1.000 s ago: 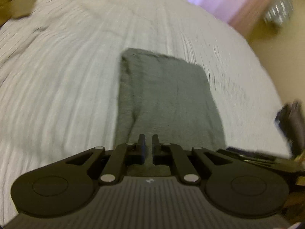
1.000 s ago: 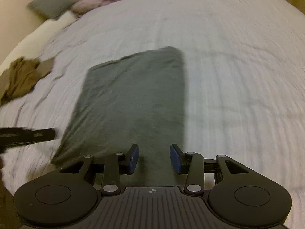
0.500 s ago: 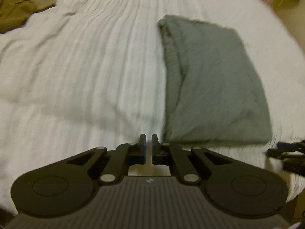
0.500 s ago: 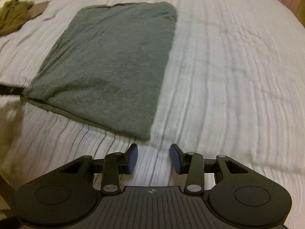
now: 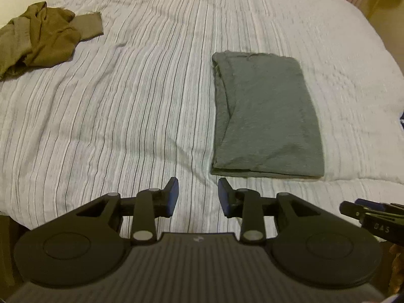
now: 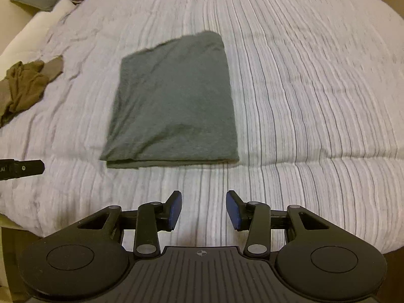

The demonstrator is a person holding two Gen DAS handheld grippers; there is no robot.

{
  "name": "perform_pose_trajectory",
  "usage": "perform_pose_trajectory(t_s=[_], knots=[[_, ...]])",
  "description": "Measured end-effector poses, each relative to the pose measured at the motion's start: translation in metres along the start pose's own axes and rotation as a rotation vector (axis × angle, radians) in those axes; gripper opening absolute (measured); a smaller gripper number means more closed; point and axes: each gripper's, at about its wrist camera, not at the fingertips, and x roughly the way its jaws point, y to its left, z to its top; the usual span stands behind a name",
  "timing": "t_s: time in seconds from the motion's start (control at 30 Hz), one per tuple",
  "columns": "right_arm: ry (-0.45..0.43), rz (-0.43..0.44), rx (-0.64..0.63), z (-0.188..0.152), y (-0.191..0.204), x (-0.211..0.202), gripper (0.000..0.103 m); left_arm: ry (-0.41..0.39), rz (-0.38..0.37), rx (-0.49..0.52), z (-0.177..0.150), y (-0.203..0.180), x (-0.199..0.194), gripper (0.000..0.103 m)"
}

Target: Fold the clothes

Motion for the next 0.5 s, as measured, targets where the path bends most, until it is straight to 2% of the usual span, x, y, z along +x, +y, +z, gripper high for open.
perform_pose_trajectory(t_s=[0.2, 0.23, 0.27, 0.3, 0.4, 0.5], knots=[[-0.018, 0.019, -0.033, 0.004, 0.007, -0.014, 0.044, -0.021, -0.029, -0.011, -0.002, -0.004, -0.022, 0.032], [-0.015, 0.022, -0.036, 0.005, 0.005, -0.014, 0.051, -0.024, -0.049, -0.036, -0.003, -0.003, -0.022, 0.034], [-0.014, 0.026, -0.039, 0.007, 0.002, -0.013, 0.069, -0.021, -0.080, -0.075, -0.004, 0.000, -0.018, 0.036], [-0.016, 0.029, -0.042, 0.007, 0.000, -0.013, 0.074, -0.011, -0.118, -0.127, -0.005, 0.004, -0.012, 0.037], [0.002, 0.051, -0.054, 0.012, -0.014, -0.006, 0.075, 0.019, -0.219, -0.289, -0.015, 0.013, 0.008, 0.037], [0.058, 0.087, -0.033, 0.019, -0.041, 0.011, 0.075, 0.041, -0.274, -0.464, -0.031, 0.014, 0.033, 0.038]])
